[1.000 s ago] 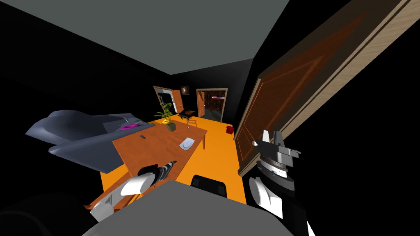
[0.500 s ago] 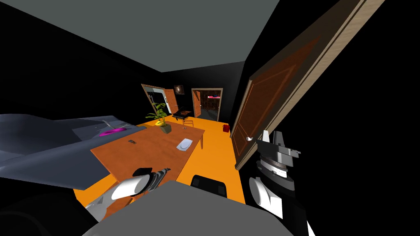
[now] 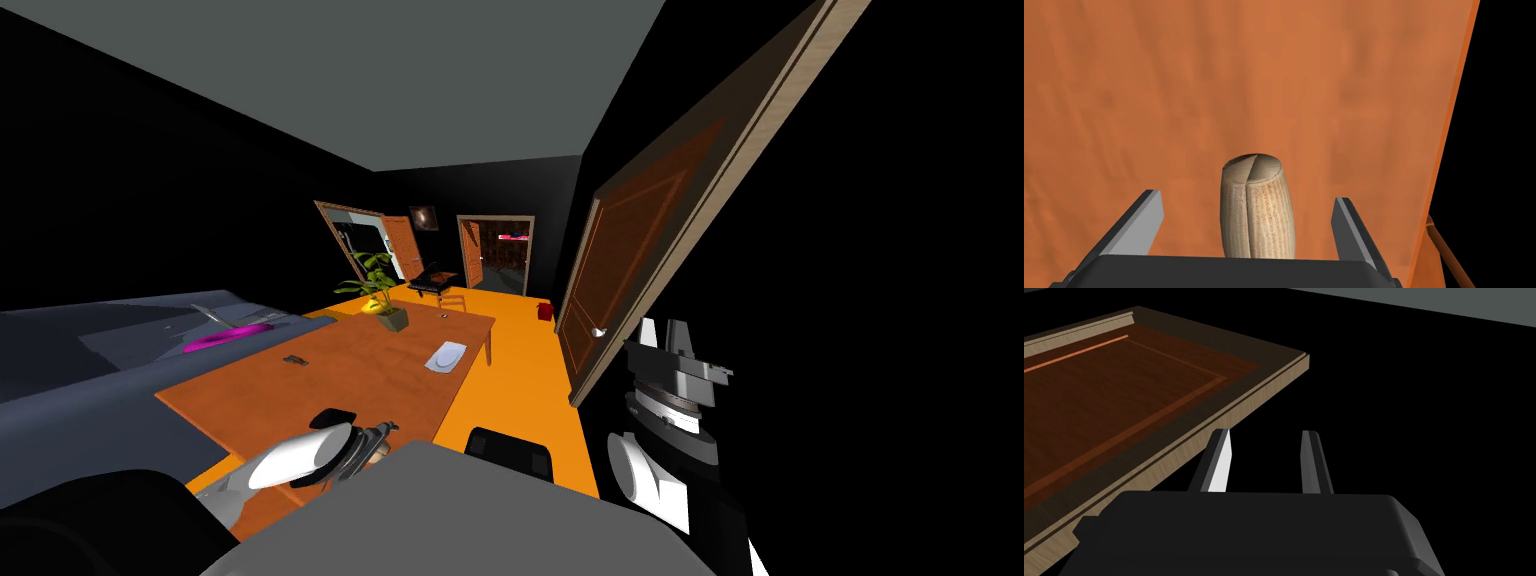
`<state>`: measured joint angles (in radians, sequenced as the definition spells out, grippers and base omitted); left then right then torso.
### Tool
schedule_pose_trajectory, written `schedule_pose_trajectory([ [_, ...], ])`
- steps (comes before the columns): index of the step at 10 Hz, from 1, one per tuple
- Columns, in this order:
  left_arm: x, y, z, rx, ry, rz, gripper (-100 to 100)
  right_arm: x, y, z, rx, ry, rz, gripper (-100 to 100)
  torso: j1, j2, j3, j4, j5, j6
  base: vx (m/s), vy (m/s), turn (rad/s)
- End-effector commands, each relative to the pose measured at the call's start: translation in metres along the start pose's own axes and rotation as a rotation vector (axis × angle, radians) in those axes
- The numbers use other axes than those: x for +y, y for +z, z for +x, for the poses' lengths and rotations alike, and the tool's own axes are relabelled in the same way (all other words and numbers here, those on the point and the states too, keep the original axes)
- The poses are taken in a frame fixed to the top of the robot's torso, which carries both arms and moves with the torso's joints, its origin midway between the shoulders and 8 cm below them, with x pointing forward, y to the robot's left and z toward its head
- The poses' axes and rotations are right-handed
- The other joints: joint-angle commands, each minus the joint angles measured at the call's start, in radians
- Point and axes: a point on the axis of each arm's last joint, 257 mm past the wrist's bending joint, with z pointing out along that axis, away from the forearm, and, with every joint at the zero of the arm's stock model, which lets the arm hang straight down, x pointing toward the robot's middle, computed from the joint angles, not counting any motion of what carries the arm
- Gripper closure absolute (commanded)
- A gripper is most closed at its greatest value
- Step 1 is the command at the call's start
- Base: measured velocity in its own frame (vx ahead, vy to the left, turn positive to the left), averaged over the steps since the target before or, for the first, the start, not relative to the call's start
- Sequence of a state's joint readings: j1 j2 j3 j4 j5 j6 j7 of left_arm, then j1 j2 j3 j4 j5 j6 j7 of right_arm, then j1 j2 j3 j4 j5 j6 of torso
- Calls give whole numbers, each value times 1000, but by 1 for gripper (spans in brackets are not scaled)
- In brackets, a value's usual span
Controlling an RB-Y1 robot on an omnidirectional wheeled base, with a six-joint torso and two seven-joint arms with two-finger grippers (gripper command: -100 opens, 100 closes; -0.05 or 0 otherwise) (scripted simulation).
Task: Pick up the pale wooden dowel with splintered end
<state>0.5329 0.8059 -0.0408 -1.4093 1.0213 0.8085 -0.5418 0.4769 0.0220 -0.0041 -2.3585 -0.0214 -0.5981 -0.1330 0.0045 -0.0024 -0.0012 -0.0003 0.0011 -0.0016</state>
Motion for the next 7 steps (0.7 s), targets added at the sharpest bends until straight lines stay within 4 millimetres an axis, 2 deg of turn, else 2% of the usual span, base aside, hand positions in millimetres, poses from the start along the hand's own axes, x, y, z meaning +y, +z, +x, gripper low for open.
schedule_pose_trajectory([
  [1, 8, -1, -8, 2, -4, -29, -100, 0, 0, 0, 0, 0, 0, 0, 0, 0, 0, 0, 0, 0, -3, 50, -95],
  [3, 16, -5, -19, 0, -5, -56, -100, 0, 0, 0, 0, 0, 0, 0, 0, 0, 0, 0, 0, 0, -5, 57, -94],
  [4, 12, -5, -16, 0, -6, -49, -100, 0, 0, 0, 0, 0, 0, 0, 0, 0, 0, 0, 0, 0, -1, 27, -12],
  [5, 13, -5, -17, 0, -5, -51, 0, 0, 0, 0, 0, 0, 0, 0, -2, 0, 0, 0, 0, 0, 0, 6, 1],
  [6, 15, 6, -10, -2, -14, -48, -100, 0, 0, 0, 0, 0, 0, 0, -3, 0, 0, 0, 0, 0, -9, 27, -67],
  [7, 16, 13, -6, -4, -18, -47, -100, 0, 0, 0, 0, 0, 0, 0, -2, 0, 0, 0, 0, 0, -10, 45, -75],
])
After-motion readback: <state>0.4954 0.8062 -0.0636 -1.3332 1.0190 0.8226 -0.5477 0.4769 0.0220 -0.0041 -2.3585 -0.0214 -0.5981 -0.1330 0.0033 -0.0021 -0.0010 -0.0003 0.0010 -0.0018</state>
